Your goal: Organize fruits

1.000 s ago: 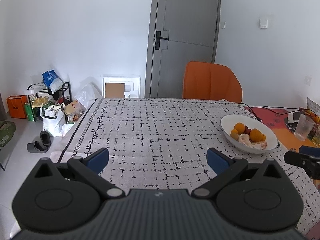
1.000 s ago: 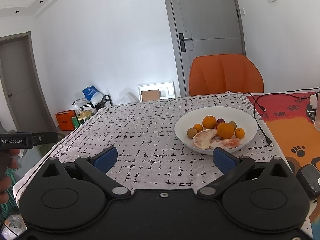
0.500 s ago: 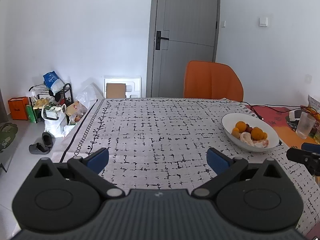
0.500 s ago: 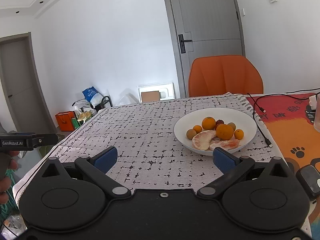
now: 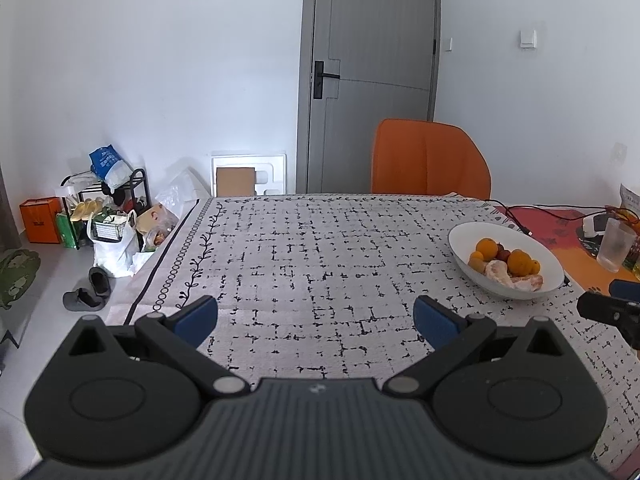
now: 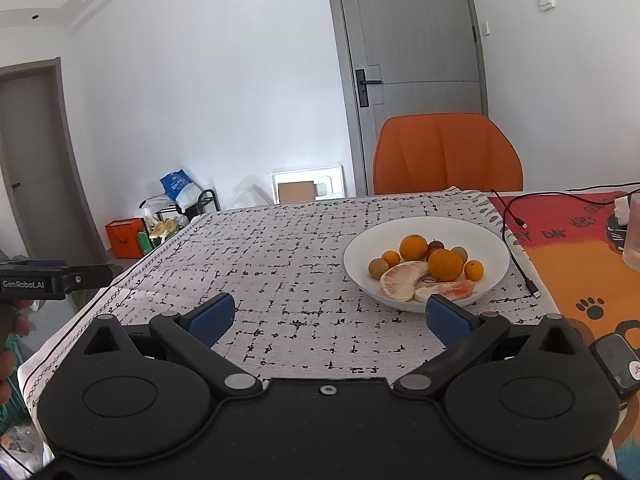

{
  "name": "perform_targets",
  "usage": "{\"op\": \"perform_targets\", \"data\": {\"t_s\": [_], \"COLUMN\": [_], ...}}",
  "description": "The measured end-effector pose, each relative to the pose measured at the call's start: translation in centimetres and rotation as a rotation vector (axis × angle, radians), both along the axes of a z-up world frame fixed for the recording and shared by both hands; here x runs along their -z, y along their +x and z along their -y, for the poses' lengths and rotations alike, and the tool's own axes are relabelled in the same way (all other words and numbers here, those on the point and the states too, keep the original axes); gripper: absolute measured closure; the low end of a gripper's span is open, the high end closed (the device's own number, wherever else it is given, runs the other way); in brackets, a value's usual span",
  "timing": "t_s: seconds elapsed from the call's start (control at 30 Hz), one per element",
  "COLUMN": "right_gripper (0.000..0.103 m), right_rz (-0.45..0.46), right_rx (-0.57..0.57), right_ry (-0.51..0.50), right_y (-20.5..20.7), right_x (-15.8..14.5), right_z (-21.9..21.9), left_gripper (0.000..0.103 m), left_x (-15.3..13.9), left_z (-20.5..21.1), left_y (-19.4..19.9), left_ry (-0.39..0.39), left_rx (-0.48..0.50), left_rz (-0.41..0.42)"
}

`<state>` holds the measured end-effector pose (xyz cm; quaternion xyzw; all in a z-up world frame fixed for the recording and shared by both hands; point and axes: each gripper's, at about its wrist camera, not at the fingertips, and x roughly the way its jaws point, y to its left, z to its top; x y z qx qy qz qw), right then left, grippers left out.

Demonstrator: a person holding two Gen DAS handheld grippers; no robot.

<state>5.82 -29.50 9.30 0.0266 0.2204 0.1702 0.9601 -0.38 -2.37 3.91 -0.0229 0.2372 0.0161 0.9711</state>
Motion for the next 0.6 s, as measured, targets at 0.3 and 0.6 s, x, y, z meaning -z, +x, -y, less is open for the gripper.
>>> {"op": "perform_targets", "data": {"t_s": [0.3,0.6], "right_gripper": [0.000,0.000], "right_rz": [-0.003,-0.007], "right_rx": [-0.008,-0.004], "right_ry": [-0.010,-0.005], "right_y": [0.02,0.09], "right_x": [0.27,0.35], "right_z": [-0.26,-0.15], "left_gripper": [0.000,0.000], "left_x": [0.04,0.01], "left_z": [-0.02,0.04], "left_y": [0.01,-0.24], "left_ry": [0.010,0.018], "left_rx": [-0.003,0.002], "left_rz": [0.003,0.016]}}
